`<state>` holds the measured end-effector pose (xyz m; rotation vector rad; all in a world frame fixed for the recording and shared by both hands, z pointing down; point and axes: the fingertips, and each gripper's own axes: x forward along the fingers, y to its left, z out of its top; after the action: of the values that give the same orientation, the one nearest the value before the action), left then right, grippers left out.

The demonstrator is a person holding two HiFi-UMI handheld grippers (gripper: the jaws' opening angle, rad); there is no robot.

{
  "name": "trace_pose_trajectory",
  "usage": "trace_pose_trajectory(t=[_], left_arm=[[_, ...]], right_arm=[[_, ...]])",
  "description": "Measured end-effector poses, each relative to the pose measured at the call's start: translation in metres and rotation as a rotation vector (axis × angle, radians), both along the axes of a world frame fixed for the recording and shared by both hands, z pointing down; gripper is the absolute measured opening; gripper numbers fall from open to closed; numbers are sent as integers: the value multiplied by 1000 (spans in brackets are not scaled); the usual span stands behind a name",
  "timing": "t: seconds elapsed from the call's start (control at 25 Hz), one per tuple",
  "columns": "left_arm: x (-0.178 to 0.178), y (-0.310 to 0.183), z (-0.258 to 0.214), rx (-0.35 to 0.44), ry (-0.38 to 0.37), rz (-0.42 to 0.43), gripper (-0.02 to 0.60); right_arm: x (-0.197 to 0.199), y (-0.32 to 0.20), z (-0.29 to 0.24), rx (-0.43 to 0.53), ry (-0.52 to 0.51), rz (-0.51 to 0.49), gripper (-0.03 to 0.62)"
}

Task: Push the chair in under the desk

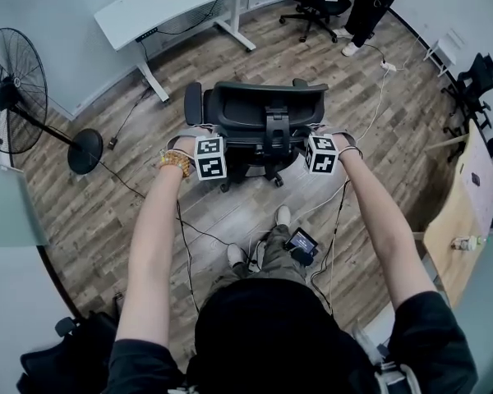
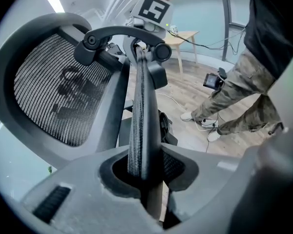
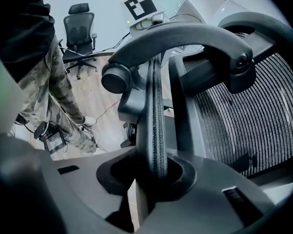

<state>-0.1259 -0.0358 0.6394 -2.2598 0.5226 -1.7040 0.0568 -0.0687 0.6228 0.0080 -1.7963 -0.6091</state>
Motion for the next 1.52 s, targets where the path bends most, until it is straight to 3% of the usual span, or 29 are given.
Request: trace_pose_trajectory(t=[1.2,1.52], left_arm=[[-48,-77,2,-11,-20,-121,95],[-49,-100,0,-60,-16,-182,94]], right_arm=[[-50,-94,0,-1,-7,-109,78],[-54,-128,-3,-5,-6,-167,77]])
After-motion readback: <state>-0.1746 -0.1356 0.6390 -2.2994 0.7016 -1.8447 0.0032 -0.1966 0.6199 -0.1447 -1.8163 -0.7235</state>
